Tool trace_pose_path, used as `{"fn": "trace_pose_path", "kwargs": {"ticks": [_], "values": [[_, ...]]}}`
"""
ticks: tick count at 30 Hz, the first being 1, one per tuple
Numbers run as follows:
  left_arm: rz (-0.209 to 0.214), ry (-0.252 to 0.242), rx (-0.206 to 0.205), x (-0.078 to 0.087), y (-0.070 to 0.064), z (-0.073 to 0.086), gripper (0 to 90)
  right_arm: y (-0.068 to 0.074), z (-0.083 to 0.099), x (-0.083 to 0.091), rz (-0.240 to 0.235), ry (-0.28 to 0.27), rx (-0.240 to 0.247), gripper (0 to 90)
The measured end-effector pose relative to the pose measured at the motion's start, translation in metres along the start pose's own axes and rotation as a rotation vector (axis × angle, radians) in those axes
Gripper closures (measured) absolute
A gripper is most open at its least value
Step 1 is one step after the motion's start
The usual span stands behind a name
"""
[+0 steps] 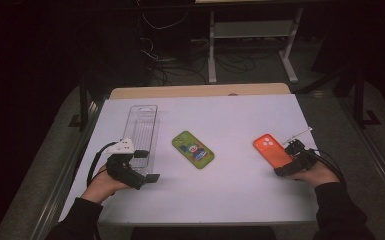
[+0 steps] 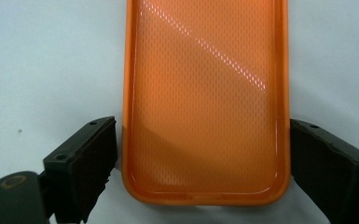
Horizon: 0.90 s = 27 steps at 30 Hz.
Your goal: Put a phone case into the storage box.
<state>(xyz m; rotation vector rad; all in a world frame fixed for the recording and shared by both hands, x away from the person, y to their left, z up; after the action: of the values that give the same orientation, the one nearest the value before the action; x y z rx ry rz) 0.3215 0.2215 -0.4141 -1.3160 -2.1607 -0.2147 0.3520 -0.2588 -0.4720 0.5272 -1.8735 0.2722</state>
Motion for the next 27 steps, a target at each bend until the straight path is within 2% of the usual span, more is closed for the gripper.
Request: {"fn": "trace_pose_path", "kwargs": {"ticks": [8, 18, 19, 24, 27], "values": [[-0.003, -0.002, -0.008, 0.0001, 0.0003, -0.0003, 0.0, -0.0006, 0.0015, 0.0008, 0.009, -0.012, 0.003, 14.4], [-0.005, -0.003, -0.008, 0.0002, 0.0004, -0.0003, 0.0, 0.0001, 0.002, 0.0012, 0.005, -0.018, -0.011, 15.2], [-0.005, -0.004, 0.004, 0.0001, -0.0001, -0.0001, 0.0, 0.0, 0.0021, 0.0013, 0.002, -0.02, -0.011, 15.3], [-0.004, -0.01, 0.009, 0.0002, -0.0002, -0.0006, 0.0, -0.0004, 0.002, 0.002, -0.001, -0.021, -0.012, 15.3], [-0.006, -0.007, -0.002, 0.0016, 0.0013, -0.0005, 0.0, -0.0019, 0.0021, 0.0027, -0.001, -0.035, -0.008, 15.4]]}}
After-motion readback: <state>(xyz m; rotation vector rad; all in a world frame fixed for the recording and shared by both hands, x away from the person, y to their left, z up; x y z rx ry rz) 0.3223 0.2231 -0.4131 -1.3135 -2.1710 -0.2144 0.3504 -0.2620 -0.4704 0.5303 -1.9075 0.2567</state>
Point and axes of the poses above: each handheld gripper's, and its own axes: x roughly backward along the jaws, z roughly out of its underside, y roughly to its left, the point moved 4 cm from there along -x, roughly forward along the jaws, and after that the axes turned 2 degrees about -z, right-handed, at the moved point
